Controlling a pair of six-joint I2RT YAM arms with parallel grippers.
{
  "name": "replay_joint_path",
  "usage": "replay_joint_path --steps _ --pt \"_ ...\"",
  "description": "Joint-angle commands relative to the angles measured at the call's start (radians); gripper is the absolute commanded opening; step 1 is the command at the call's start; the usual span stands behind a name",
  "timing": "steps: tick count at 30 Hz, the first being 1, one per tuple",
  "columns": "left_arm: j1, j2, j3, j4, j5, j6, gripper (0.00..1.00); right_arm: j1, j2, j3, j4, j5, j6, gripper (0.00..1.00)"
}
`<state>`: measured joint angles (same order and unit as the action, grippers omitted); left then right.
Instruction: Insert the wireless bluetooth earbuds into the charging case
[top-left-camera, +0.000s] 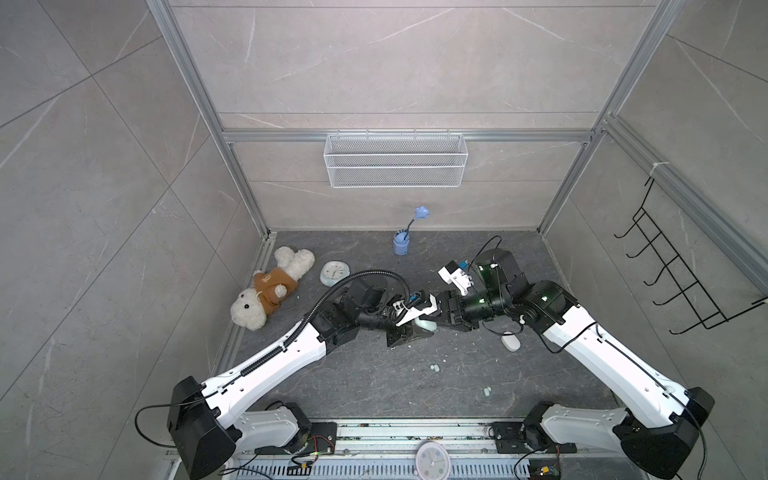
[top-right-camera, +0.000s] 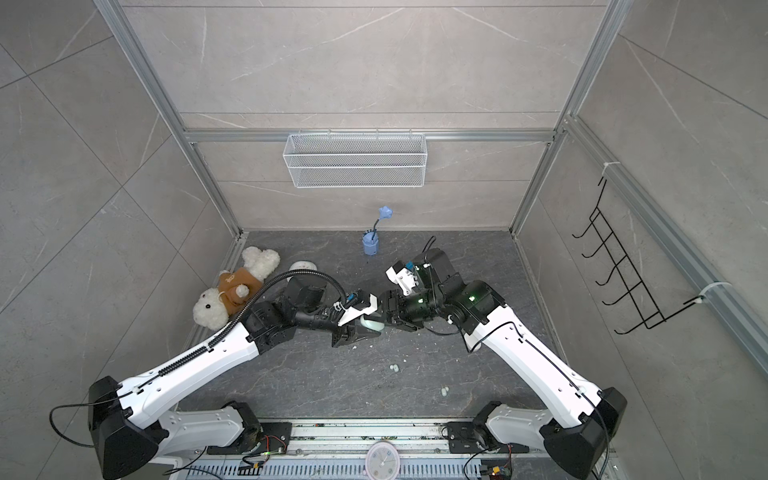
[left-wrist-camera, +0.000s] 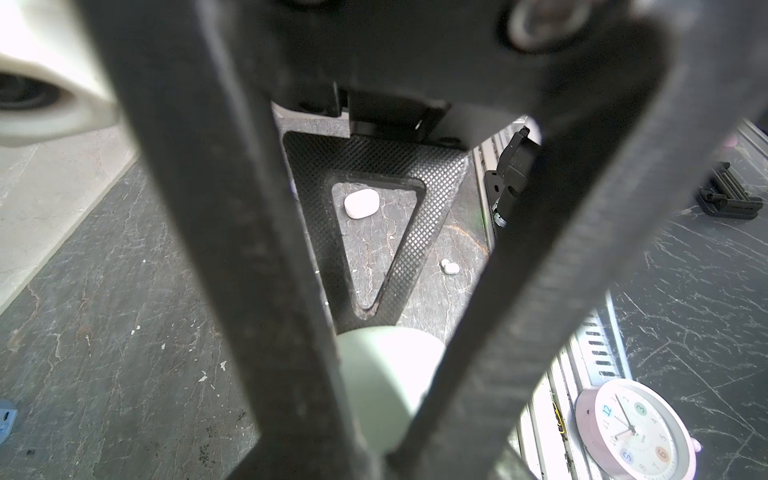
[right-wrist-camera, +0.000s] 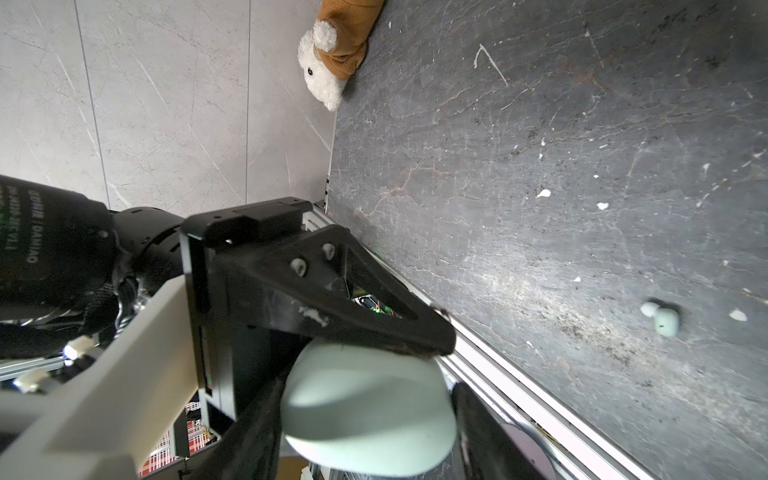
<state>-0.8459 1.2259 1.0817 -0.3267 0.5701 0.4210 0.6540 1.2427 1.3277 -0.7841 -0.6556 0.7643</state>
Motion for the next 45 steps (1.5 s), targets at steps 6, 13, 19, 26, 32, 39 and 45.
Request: replay_joint_path --steps 6,13,19,26,32,39,45 --pt "-0.019 -0.003 0.04 -0.058 0.045 0.043 0.32 -0.003 0.016 0.014 0.031 -0.012 0.004 0.6" --pt "-0.02 -0.012 0.041 -0.042 0.043 0.02 0.25 -0.002 0.012 0.008 0.031 -0.005 0.008 0.69" --pt "-0.019 -0.025 0.03 -0.028 0.037 0.0 0.21 -0.006 -0.014 0.008 0.013 0.037 0.012 0.84" --pt "-0.015 -0.071 -0.059 0.096 0.044 -0.114 0.19 -0.079 -0.074 -0.029 -0.062 0.086 -0.025 0.93" --pt "0.006 -0.094 -0.144 0.288 0.091 -0.263 0.17 -0.103 -0.088 0.033 -0.234 0.228 -0.269 0.97" --pt "0.059 -0.074 -0.188 0.443 0.176 -0.359 0.13 -0.063 -0.178 0.0 -0.192 0.275 -0.479 0.98" --pt "0.066 -0.049 -0.181 0.468 0.236 -0.366 0.13 0.041 -0.205 0.008 -0.132 0.317 -0.582 0.98"
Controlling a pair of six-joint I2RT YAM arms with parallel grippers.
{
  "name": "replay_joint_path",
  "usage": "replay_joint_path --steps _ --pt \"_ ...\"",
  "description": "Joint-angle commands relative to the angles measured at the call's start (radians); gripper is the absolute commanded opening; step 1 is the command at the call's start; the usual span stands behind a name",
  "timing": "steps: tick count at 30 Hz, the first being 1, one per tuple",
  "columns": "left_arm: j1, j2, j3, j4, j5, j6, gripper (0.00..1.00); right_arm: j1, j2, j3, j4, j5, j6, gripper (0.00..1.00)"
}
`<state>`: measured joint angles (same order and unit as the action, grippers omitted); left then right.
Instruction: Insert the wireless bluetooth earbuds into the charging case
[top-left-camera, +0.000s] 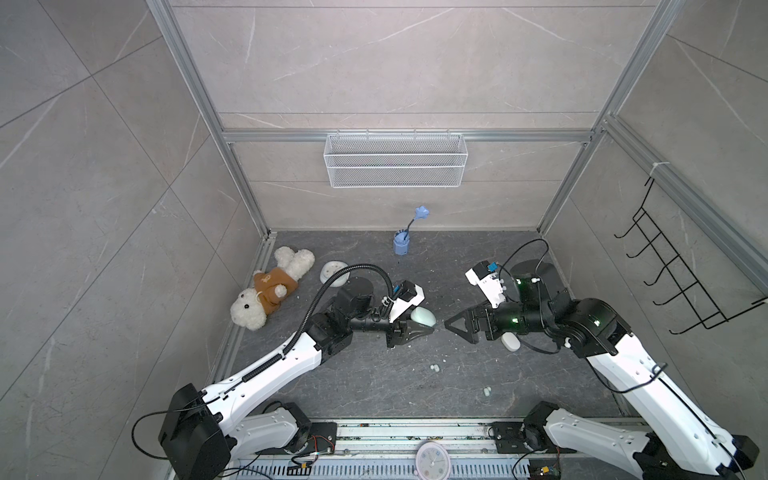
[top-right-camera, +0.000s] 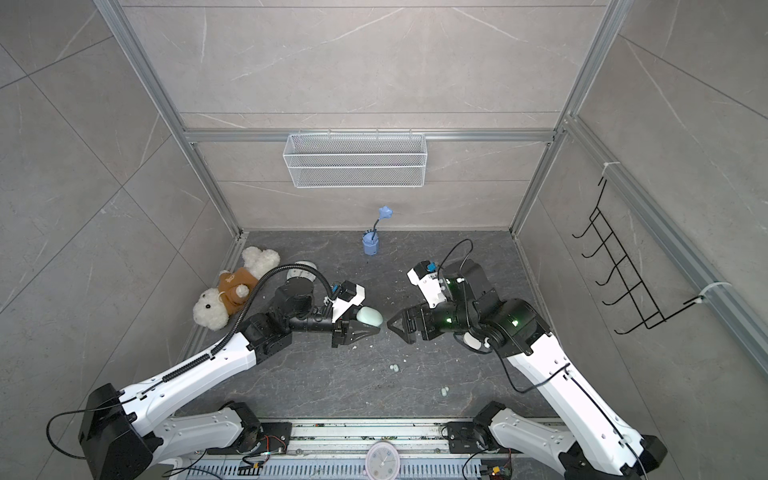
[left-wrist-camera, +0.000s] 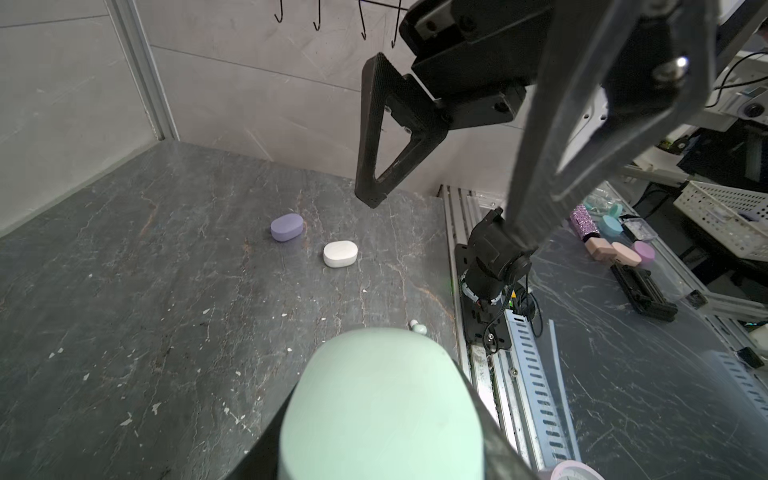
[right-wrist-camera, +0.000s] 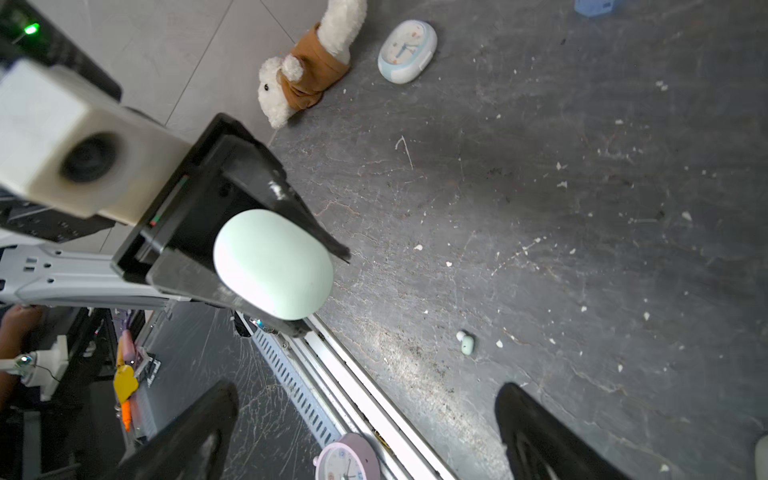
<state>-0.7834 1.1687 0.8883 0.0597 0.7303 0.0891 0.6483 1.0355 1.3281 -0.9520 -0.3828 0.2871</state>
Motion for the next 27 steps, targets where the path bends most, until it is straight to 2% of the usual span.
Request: replay_joint_path --steps 1,5,8,27 --pt "0.003 0.012 0.014 0.082 0.089 -0.034 0.13 0.068 0.008 0.013 0.037 0.059 -0.117 0.98" --pt "0.003 0.026 0.02 0.074 0.127 -0.031 0.13 0.156 0.064 0.05 0.027 0.15 -0.166 0.98" --pt "0.003 0.027 0.028 0.052 0.141 -0.013 0.12 0.186 0.099 0.071 0.014 0.195 -0.186 0.97" --pt "0.001 -0.005 0.044 -0.011 0.186 0.023 0.1 0.192 0.137 0.106 -0.022 0.303 -0.174 0.95"
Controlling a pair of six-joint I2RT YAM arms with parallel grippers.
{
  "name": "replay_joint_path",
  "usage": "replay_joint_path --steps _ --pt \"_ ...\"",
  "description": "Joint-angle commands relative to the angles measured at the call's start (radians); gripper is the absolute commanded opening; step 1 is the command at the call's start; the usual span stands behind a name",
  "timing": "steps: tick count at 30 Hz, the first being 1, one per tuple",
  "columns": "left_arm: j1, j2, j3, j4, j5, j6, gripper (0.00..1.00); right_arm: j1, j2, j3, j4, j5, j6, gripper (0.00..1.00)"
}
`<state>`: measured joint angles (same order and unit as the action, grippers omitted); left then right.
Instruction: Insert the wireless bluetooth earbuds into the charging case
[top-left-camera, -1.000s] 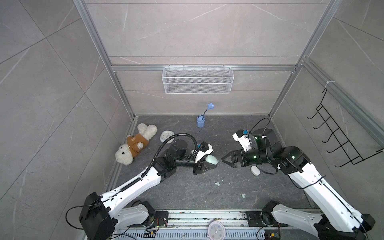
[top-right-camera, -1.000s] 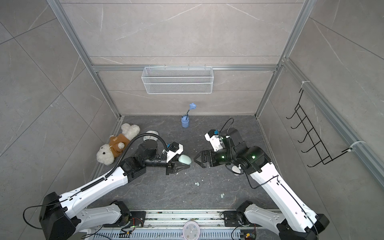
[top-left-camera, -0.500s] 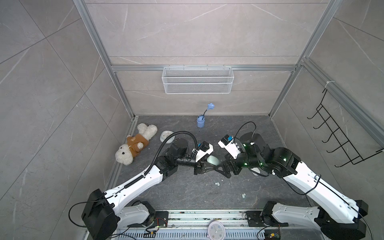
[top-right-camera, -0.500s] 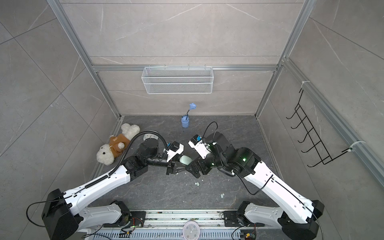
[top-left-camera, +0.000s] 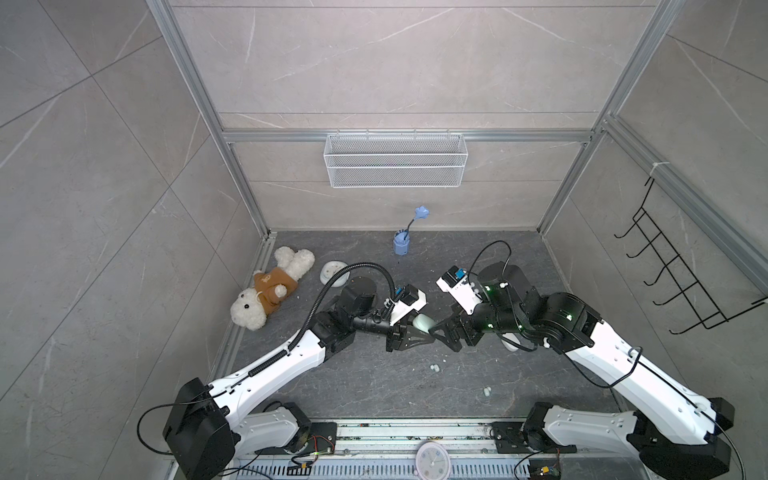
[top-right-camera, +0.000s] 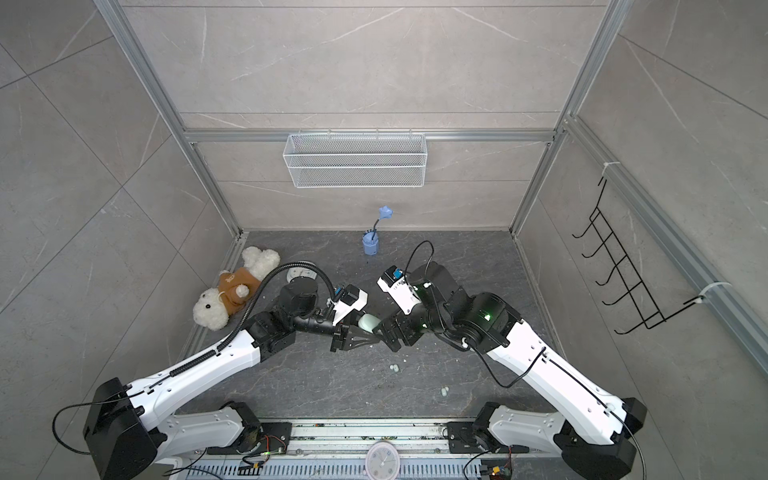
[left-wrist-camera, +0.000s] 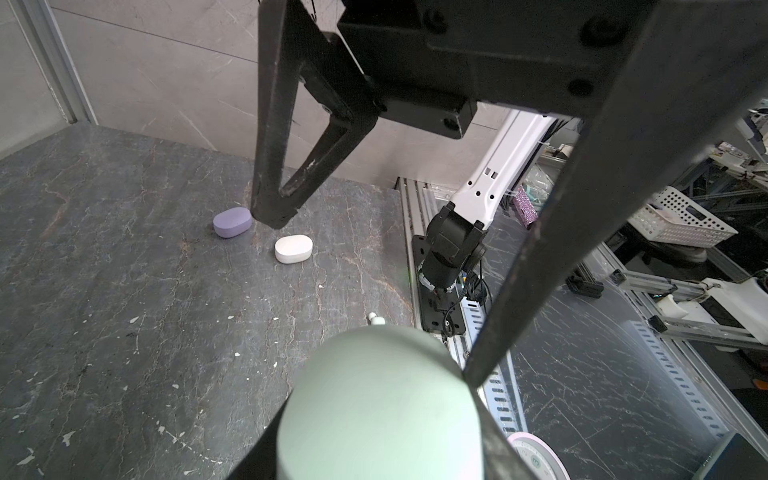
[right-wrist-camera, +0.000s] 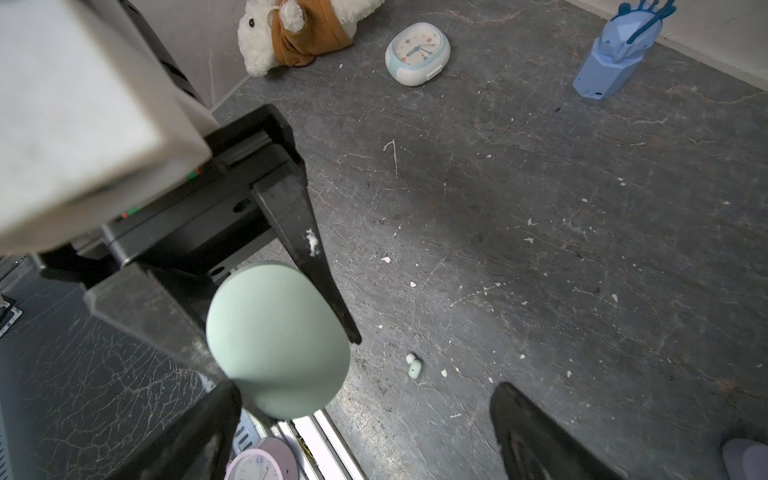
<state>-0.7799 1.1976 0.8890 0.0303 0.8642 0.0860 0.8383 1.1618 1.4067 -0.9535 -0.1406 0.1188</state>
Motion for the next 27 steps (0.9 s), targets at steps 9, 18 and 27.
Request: replay_joint_path --steps 9,18,27 --pt "-0.005 -0.05 0.046 0.011 0.063 0.021 0.09 0.007 0.037 0.043 -0.053 0.119 -0.003 0.95" --pt "-0.019 -0.061 0.054 -0.016 0.066 0.034 0.09 0.005 0.055 0.061 -0.056 0.216 0.024 0.95" --pt "-0.025 -0.072 0.056 -0.024 0.064 0.037 0.08 0.007 0.078 0.086 -0.083 0.228 0.04 0.96"
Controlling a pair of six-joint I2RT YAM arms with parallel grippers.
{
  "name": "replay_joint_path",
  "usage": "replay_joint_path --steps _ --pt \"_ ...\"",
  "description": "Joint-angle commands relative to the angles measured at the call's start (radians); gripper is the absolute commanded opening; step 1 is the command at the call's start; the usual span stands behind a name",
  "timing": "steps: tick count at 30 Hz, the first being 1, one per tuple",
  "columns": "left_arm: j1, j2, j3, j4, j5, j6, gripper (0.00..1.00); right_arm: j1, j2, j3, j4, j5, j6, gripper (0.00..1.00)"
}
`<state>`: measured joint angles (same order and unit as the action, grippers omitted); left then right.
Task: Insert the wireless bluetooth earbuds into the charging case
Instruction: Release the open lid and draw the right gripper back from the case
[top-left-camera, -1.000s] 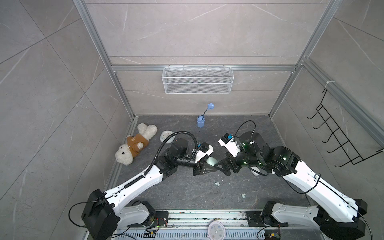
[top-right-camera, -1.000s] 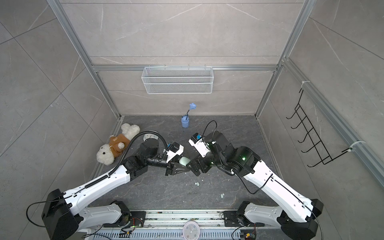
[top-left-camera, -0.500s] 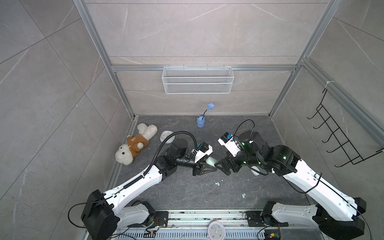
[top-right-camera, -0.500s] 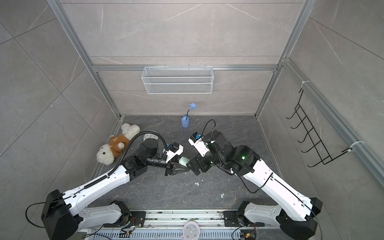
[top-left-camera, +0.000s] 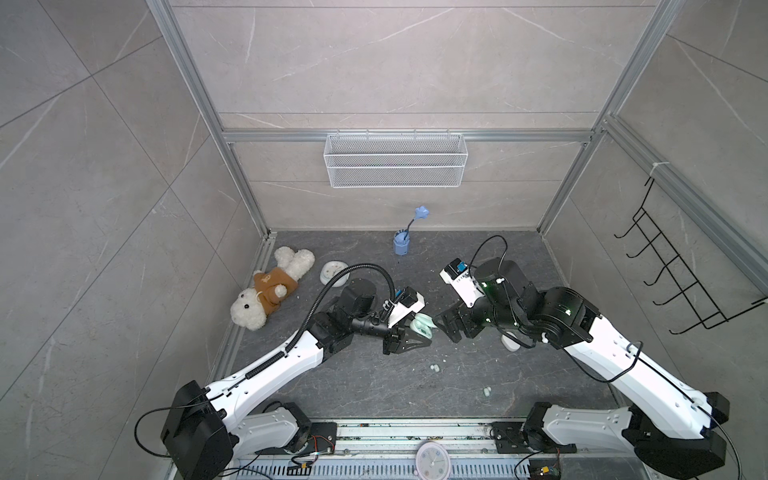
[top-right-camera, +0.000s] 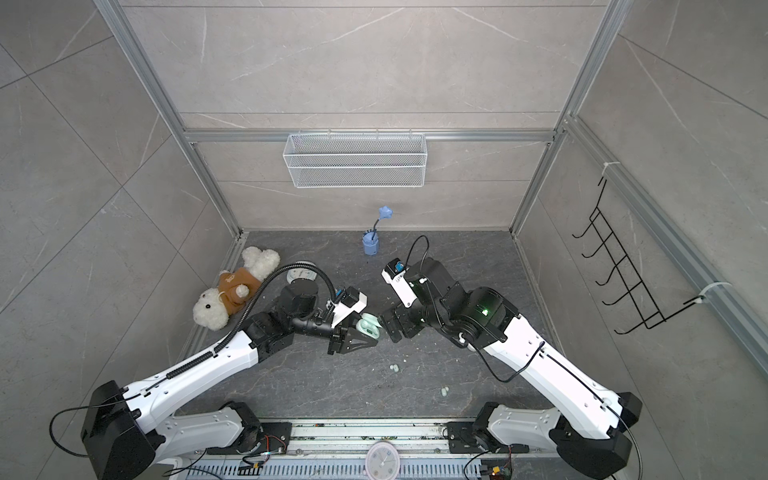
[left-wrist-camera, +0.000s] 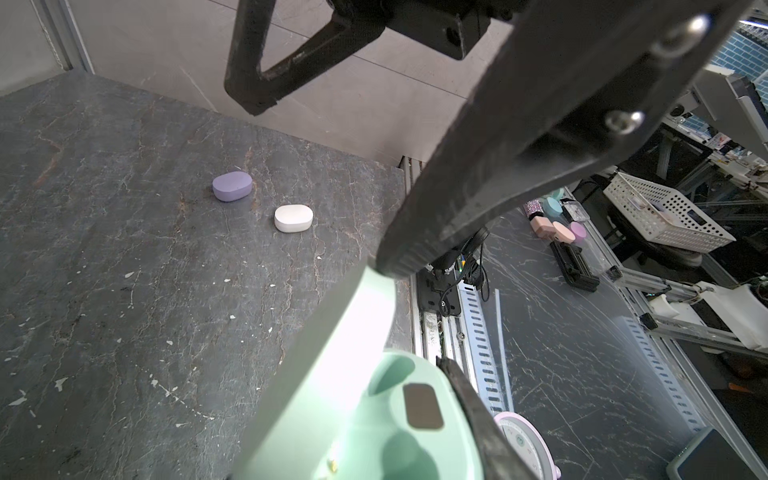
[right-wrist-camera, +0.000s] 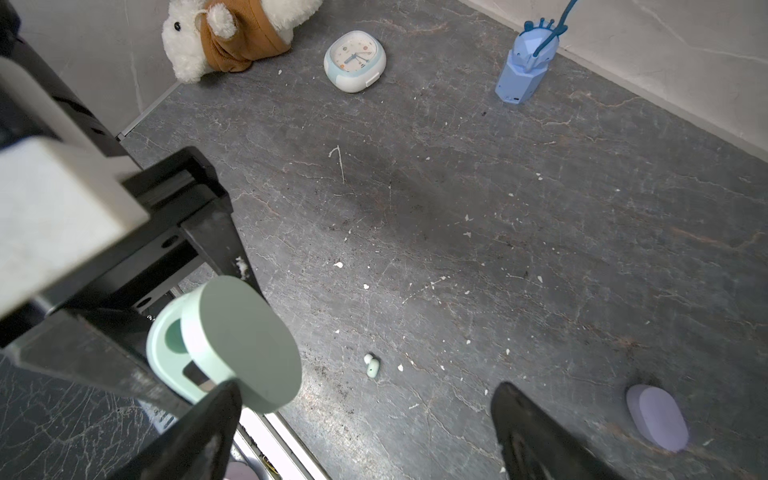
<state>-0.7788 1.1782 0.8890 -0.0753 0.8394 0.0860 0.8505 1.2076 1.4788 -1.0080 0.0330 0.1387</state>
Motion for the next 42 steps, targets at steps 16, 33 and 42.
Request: replay_joint_path --steps 16,33,42 --pt "-0.03 -0.068 0.025 0.11 0.06 -0.007 0.07 -0.008 -0.033 0.024 0.032 -0.13 0.039 0.99" --pt "-0.029 -0.065 0.034 0.117 0.052 -0.012 0.06 -0.007 -0.04 -0.039 0.043 -0.299 -0.02 0.98" --pt "-0.03 -0.057 0.042 0.108 0.049 -0.007 0.06 0.024 -0.016 -0.032 0.035 -0.304 -0.035 0.98"
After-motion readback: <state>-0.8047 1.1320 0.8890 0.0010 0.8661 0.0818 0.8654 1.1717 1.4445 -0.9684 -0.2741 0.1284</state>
